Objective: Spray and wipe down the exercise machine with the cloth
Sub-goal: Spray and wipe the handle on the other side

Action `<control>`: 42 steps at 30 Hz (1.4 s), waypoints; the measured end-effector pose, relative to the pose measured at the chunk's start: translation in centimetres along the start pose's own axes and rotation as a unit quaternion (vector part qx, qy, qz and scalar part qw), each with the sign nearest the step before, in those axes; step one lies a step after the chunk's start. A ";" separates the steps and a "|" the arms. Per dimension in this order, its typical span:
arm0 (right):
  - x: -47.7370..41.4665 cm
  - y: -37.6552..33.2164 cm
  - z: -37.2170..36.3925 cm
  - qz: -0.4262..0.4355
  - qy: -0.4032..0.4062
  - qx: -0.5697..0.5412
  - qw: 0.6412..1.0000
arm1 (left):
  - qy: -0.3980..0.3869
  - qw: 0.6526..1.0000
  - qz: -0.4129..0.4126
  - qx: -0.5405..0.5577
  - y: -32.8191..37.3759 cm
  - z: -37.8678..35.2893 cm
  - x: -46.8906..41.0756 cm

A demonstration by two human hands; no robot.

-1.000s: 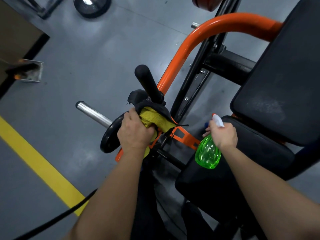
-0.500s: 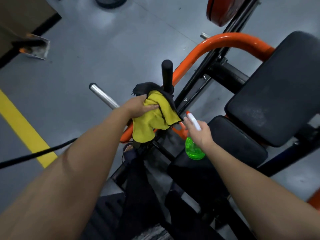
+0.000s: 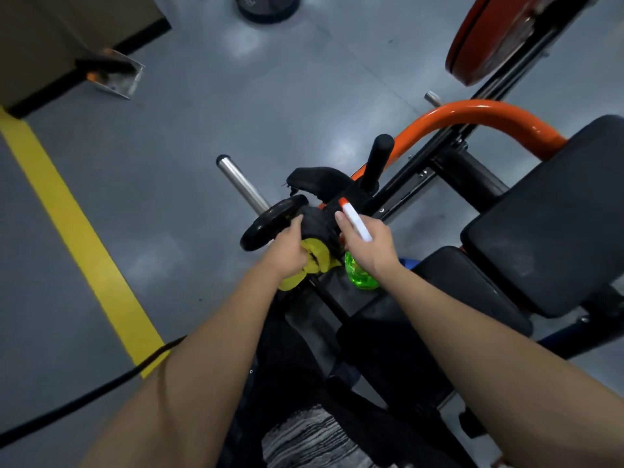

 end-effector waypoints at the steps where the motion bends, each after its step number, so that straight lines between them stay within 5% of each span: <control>1: -0.1 -0.2 -0.5 0.005 -0.006 0.005 1.000 | -0.005 0.999 -0.006 0.034 0.4 -0.6 0.0; 4: -0.5 -0.5 -1.5 0.011 -0.003 0.031 0.999 | -0.026 0.996 -0.015 0.081 1.2 -3.0 -0.3; 11: -2.4 0.0 -0.6 0.017 0.047 0.076 0.996 | 0.103 0.985 -0.105 -0.090 1.9 -3.0 -3.5; 15: -4.6 -1.4 -0.7 0.035 0.020 0.075 0.996 | 0.042 0.996 -0.075 -0.005 3.5 -0.6 -6.6; 19: -7.3 -2.4 -0.8 -0.039 -0.032 -0.057 0.997 | -0.034 0.983 -0.072 0.163 2.3 -0.2 -7.5; 27: -9.1 -2.5 -2.0 -0.067 -0.179 -0.054 0.980 | 0.162 0.951 -0.073 0.252 -2.2 -5.6 -4.1; 32: -9.3 -3.3 -4.4 -0.130 -0.251 -0.089 0.955 | 0.152 0.943 -0.056 0.290 -6.5 -9.2 -2.2; 35: -9.2 -3.6 -5.8 -0.156 -0.282 -0.084 0.943 | 0.127 0.941 0.046 0.311 -8.7 -10.7 -1.3; 37: -9.4 -3.5 -5.8 -0.178 -0.272 -0.097 0.941 | 0.124 0.914 0.125 0.366 -10.1 -11.1 -1.6; 42: -9.4 -3.5 -5.8 -0.144 -0.280 -0.048 0.948 | 0.117 0.797 0.154 0.572 -8.4 -7.3 -2.6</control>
Point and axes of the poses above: each hand's wrist, its own x-axis away from the middle knuckle, its own z-axis out of the back of the hand, y = z × x, the point moved 2 cm from there along -x, towards the middle knuckle, and after that the axes turned 1 degree about z, right-handed, at the moved point
